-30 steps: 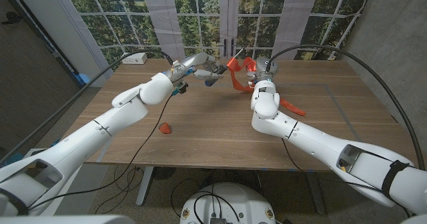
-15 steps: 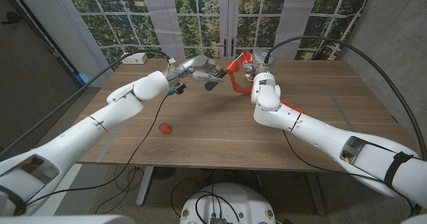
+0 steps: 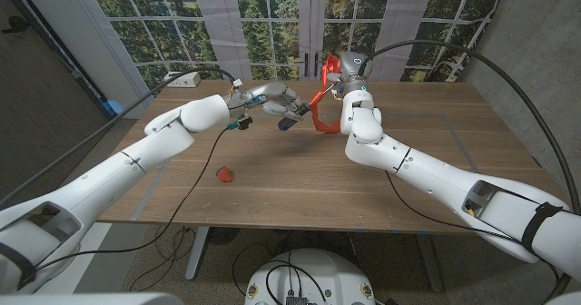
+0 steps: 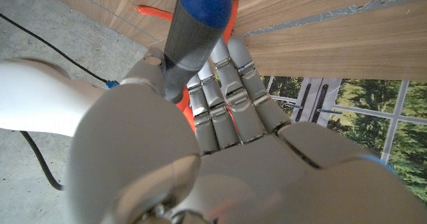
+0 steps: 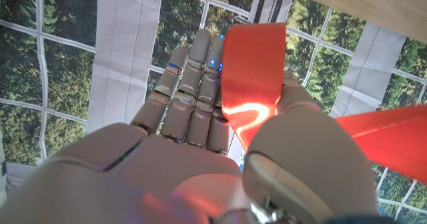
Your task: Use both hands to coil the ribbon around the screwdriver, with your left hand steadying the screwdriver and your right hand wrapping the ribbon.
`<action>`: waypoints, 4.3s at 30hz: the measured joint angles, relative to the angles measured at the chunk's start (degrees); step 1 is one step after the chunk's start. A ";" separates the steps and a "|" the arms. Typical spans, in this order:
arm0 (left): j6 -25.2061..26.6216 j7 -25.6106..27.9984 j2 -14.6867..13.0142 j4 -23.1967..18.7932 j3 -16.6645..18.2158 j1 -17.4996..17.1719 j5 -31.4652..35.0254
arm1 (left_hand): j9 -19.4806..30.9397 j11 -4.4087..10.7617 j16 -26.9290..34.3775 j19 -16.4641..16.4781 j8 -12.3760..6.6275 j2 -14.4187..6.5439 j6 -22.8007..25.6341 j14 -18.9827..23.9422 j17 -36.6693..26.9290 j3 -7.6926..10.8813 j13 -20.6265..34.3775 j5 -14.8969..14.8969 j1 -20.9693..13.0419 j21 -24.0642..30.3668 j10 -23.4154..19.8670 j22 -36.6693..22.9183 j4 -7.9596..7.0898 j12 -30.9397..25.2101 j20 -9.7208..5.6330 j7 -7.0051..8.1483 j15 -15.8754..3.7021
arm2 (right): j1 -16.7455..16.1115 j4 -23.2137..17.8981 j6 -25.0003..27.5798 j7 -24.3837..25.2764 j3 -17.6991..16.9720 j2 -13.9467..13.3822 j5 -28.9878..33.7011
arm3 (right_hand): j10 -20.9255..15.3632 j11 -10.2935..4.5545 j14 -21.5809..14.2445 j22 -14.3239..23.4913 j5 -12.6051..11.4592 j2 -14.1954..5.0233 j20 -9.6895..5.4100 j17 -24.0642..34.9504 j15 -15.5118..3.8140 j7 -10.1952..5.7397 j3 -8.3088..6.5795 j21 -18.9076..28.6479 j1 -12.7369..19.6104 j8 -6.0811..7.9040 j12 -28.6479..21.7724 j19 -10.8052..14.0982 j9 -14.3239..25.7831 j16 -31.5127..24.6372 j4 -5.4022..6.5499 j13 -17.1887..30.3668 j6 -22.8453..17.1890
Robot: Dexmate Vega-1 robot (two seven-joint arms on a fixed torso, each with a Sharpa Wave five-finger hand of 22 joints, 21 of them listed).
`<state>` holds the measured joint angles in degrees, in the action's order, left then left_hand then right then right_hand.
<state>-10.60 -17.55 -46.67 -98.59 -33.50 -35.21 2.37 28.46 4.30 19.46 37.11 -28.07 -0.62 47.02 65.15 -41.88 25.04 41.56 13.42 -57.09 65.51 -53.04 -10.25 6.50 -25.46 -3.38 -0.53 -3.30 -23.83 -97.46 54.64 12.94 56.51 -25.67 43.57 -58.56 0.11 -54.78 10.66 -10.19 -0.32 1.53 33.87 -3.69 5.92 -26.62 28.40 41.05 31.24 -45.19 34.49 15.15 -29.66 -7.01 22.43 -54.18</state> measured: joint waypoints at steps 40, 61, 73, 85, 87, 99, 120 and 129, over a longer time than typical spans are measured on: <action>-4.03 -2.05 2.35 6.32 -0.93 2.55 -2.33 | 0.47 0.00 -0.62 -0.19 0.64 0.00 -0.01 0.13 -0.21 0.81 0.43 -0.34 0.00 0.61 0.00 0.05 -0.04 0.39 -0.21 0.01 0.12 | -1.98 3.11 1.32 20.41 -7.08 4.88 -3.66 | -0.62 0.19 -1.29 0.01 0.05 0.30 0.01 0.53 -0.14 0.21 -0.27 0.23 0.30 0.01 -0.43 0.01 0.00 0.21 0.26 0.05 -0.79; -3.38 -2.74 2.30 6.09 -1.39 2.23 -2.20 | 0.50 0.00 -0.88 -0.18 0.58 0.00 0.30 0.12 -0.20 0.87 0.52 -0.35 0.00 0.83 0.00 0.13 -0.01 0.77 -0.21 -0.28 0.12 | -3.75 0.34 4.87 17.32 -8.55 4.09 -3.52 | -0.62 0.19 -1.30 0.01 0.22 0.31 0.01 1.33 -0.14 0.21 -0.24 0.44 0.30 0.01 -0.41 0.01 0.00 0.43 0.23 0.37 -0.79; -5.26 0.22 2.58 6.01 -0.61 1.52 -1.81 | 0.65 0.00 -0.93 -0.39 0.69 0.00 0.30 0.12 -0.12 0.87 0.51 -0.58 0.00 0.83 0.00 0.12 -0.01 0.84 0.01 -0.28 0.11 | -3.43 -7.20 7.19 13.57 -2.39 -0.86 -0.98 | -0.62 0.19 -1.32 0.01 0.27 0.30 0.01 1.32 -0.13 0.21 -0.20 0.44 0.30 0.01 -0.40 0.01 0.00 0.66 0.19 0.10 -0.80; -4.32 4.48 4.28 6.19 -0.04 0.21 0.11 | 0.65 -0.22 -1.15 -0.39 0.90 0.00 0.31 0.11 -0.21 0.93 0.48 -0.66 0.00 0.83 -0.22 0.11 -0.06 0.89 0.01 -0.27 0.11 | -5.18 -14.45 8.92 9.91 0.04 -4.07 9.79 | -0.62 0.19 -1.34 0.01 0.28 0.31 0.01 1.32 -0.11 0.21 -0.26 0.44 0.30 0.10 -0.79 0.01 0.00 0.66 0.25 0.33 -0.80; -2.75 7.37 4.57 5.94 0.12 -0.14 1.06 | 0.65 -0.31 -1.15 -0.39 0.91 0.00 0.31 0.11 -0.21 0.93 0.50 -0.67 0.00 0.83 -0.31 0.11 -0.06 0.90 0.01 -0.27 0.11 | -6.75 -17.54 9.26 9.05 0.51 -5.02 11.80 | -0.62 0.19 -1.34 0.01 0.28 0.31 0.01 1.32 -0.11 0.21 -0.27 0.44 0.30 0.20 -0.80 0.01 0.00 0.65 0.26 0.30 -0.80; 2.14 14.23 6.00 3.58 0.94 -2.11 3.13 | 0.62 -0.30 -1.32 -0.39 1.14 0.00 0.31 0.24 -0.21 0.97 0.83 -0.67 0.00 1.04 -0.31 0.10 -0.07 1.07 0.01 -0.27 0.22 | -15.85 -25.22 11.27 5.91 -2.69 -6.02 21.50 | -0.62 0.19 -1.45 0.01 0.40 0.31 0.01 1.60 -0.01 0.21 -0.27 0.44 0.30 0.24 -0.79 0.01 0.00 1.06 0.26 0.06 -0.80; 5.54 8.36 8.48 5.06 -4.50 4.92 6.30 | 0.51 -0.52 -1.51 -0.35 1.74 0.00 1.07 0.87 -0.05 1.01 0.54 -0.90 0.00 1.46 -0.72 0.09 -0.10 1.32 -0.03 -0.96 0.22 | -31.38 -32.44 3.20 3.30 -10.49 -4.89 34.16 | -0.62 0.19 -1.85 0.01 0.22 0.31 0.01 1.85 -0.01 0.22 -0.24 0.44 0.30 0.28 -0.74 0.01 0.00 1.19 0.23 0.37 -0.80; 5.89 6.29 10.55 8.17 -6.57 8.21 6.74 | 0.19 -0.52 -1.09 0.05 1.92 0.00 1.15 0.87 0.12 1.01 0.27 -1.01 0.00 1.67 -0.73 0.09 -0.10 1.32 0.00 -0.89 0.21 | -36.77 -33.39 -1.05 2.54 -13.47 -2.60 39.11 | -0.62 0.19 -1.86 0.01 0.22 0.31 0.01 1.85 0.00 0.22 -0.26 0.44 0.30 0.28 -0.73 0.01 0.00 1.27 0.25 0.31 -0.80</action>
<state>-4.71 -11.26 -36.12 -90.42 -40.07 -27.00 9.10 28.65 3.78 18.37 37.16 -26.15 -0.62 48.17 66.02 -41.76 26.05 41.83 12.41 -57.09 67.19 -53.76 -10.16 6.39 -24.14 -3.39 -1.42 -3.09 -60.60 -130.85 53.59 15.48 43.04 -28.28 82.68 -59.18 0.30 -56.64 10.68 -9.96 -0.01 1.54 35.72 -3.69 6.14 -26.88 28.83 41.36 31.52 -45.92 34.50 15.14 -28.38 -6.76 22.74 -54.99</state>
